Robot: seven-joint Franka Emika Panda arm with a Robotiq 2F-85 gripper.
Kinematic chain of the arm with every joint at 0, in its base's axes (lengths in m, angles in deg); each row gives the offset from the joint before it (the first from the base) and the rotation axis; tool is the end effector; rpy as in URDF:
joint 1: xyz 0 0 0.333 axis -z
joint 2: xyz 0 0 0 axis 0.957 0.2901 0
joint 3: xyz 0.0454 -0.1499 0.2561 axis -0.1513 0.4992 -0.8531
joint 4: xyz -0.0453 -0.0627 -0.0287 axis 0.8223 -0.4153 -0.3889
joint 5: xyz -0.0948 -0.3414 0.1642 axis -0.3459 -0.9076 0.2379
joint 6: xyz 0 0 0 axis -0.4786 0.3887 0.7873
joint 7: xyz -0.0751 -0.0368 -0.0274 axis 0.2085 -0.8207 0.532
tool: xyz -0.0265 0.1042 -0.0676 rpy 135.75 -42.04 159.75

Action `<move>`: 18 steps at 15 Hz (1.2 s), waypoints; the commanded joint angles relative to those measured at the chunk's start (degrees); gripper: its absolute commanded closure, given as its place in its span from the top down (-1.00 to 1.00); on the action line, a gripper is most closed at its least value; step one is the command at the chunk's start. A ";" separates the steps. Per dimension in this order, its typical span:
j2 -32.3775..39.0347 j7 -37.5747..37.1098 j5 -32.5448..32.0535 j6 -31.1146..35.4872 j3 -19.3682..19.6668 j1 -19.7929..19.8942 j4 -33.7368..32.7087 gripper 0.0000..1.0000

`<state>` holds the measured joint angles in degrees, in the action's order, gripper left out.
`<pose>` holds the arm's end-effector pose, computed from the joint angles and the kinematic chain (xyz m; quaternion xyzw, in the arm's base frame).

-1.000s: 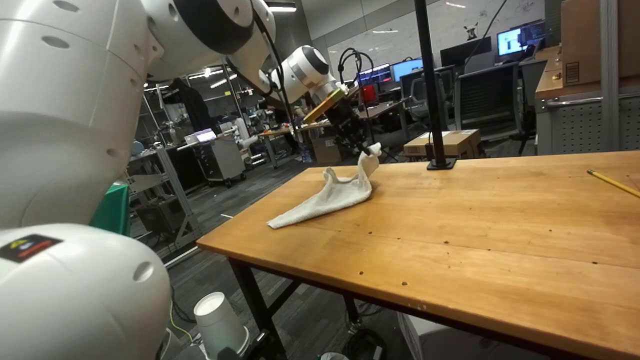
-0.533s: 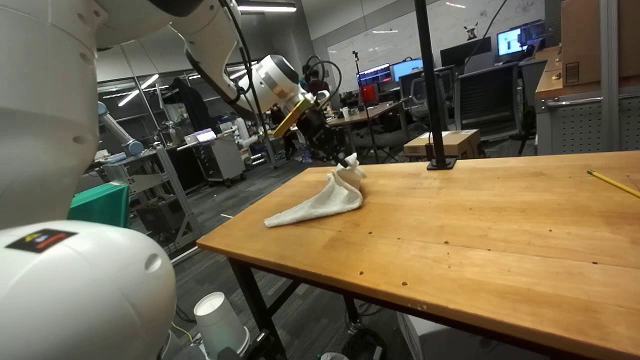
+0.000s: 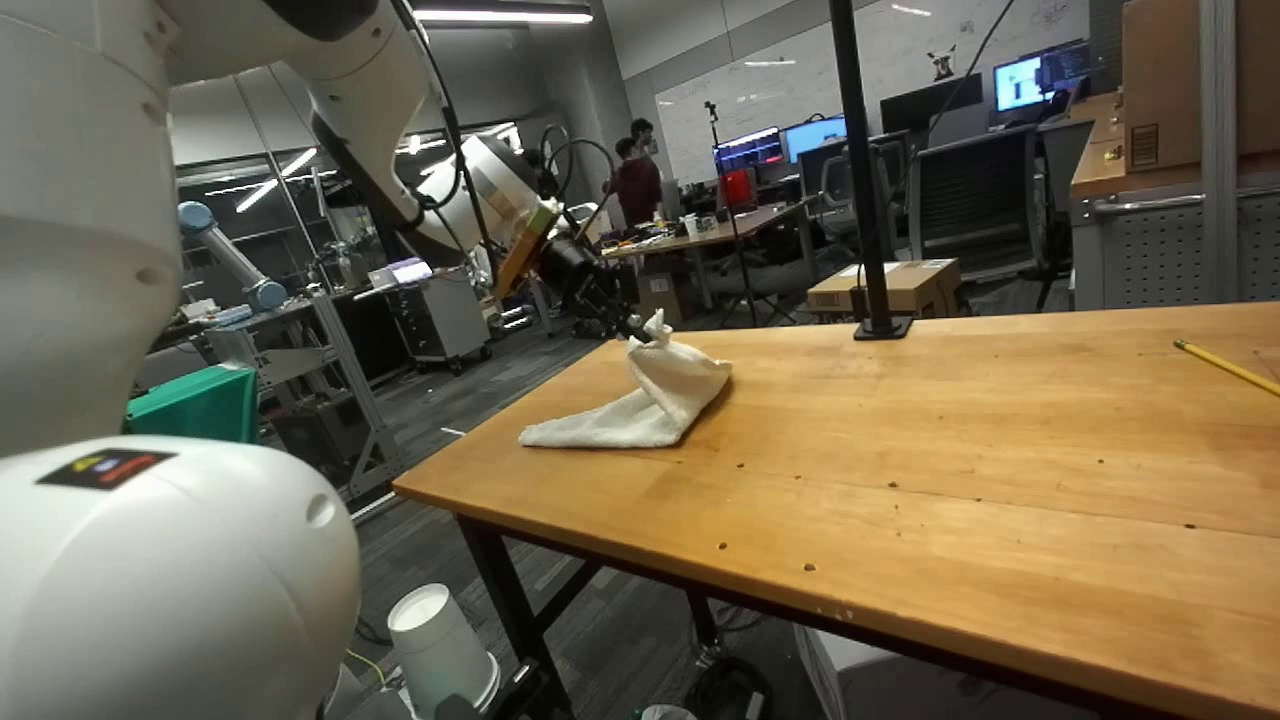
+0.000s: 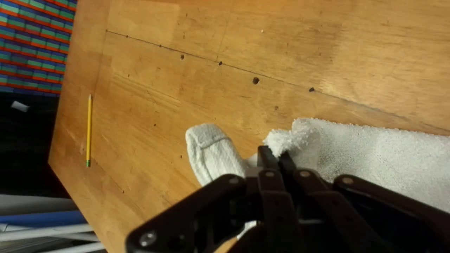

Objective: Fold the cloth

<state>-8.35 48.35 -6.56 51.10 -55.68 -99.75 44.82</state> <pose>0.5288 0.2566 0.3182 0.9094 0.1491 -0.0891 0.3779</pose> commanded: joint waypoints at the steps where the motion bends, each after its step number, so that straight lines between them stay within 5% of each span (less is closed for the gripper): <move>1: 3.95 -0.56 -4.25 -7.62 -2.29 -2.88 -5.87 -0.99; 9: 14.29 1.84 -9.66 -16.16 -3.53 -9.48 -17.09 -0.99; 18: 19.34 2.02 1.25 -18.50 -3.72 -13.74 -28.71 -0.99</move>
<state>8.90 49.16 -9.70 35.94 -59.43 -112.43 22.27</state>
